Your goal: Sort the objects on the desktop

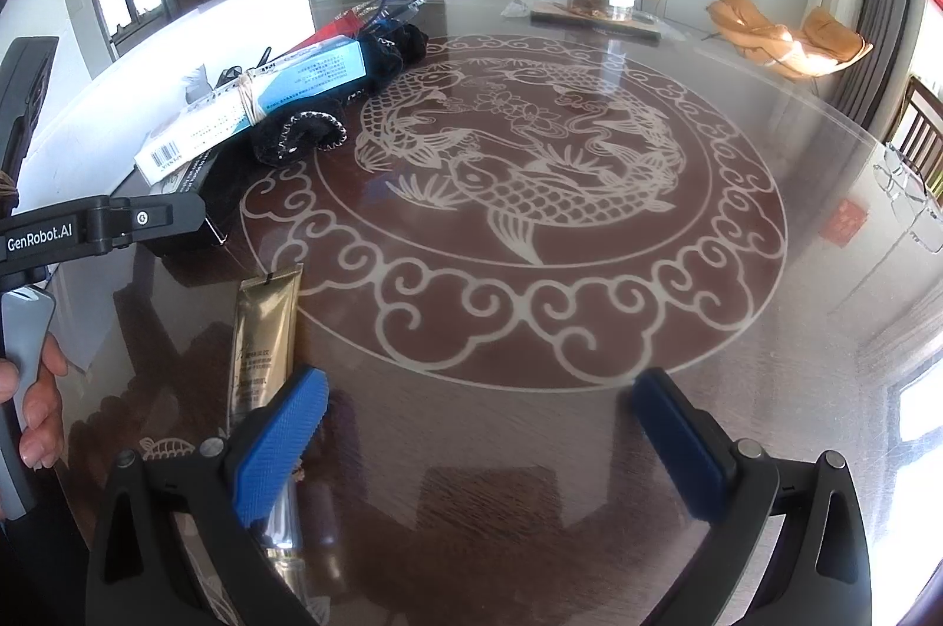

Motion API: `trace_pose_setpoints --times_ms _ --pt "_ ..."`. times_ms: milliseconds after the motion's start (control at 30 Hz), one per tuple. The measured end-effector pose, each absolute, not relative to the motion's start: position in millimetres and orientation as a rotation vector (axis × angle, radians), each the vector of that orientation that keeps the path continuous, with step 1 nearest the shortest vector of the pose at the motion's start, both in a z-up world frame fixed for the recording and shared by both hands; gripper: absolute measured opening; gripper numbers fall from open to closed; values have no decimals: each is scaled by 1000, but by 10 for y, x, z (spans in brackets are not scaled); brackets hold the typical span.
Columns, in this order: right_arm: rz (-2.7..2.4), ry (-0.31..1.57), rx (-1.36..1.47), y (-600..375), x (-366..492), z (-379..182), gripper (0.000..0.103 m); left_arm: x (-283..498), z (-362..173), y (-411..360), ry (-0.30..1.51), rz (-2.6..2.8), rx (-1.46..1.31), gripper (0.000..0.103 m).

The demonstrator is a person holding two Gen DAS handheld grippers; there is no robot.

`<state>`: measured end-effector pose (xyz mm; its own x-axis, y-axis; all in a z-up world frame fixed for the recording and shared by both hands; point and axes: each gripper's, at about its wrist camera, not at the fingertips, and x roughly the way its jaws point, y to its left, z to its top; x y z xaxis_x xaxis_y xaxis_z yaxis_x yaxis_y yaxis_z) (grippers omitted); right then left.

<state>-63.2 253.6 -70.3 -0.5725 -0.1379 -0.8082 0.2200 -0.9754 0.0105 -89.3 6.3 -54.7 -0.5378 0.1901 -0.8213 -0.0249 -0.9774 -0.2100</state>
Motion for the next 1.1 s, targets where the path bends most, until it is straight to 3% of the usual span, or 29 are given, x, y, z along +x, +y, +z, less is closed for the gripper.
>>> trace_pose_setpoints --times_ms 300,933,1100 --pt "-2616 135 1333 2534 -629 -702 103 -910 -549 84 -253 2648 -1448 103" --pt "-2615 132 1331 2536 -627 -701 103 -928 -629 258 9 2729 -1549 103" --pt "-2615 129 1331 2536 -625 -700 103 -925 -634 222 -3 2732 -1553 103"
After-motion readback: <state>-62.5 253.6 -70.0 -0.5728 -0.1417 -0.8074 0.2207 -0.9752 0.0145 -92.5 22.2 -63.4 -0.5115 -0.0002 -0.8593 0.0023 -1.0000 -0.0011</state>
